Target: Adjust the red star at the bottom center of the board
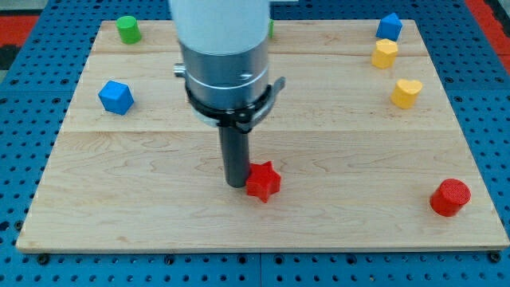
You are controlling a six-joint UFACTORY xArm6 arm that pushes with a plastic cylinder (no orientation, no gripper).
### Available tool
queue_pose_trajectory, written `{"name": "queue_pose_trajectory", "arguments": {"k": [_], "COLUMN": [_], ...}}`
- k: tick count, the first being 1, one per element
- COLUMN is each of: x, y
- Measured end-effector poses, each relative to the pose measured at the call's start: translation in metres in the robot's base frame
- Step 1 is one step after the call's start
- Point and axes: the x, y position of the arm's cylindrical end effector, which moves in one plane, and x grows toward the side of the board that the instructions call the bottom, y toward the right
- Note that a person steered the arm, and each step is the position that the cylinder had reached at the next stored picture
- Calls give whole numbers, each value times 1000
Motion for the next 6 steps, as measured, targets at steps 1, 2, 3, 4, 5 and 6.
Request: {"name": "queue_pose_trajectory", "arguments": {"k": [1,2,3,4,5,6], "x": [0,-40,-51,-35,-3,9], "y": [-10,-23,13,41,33,21]}}
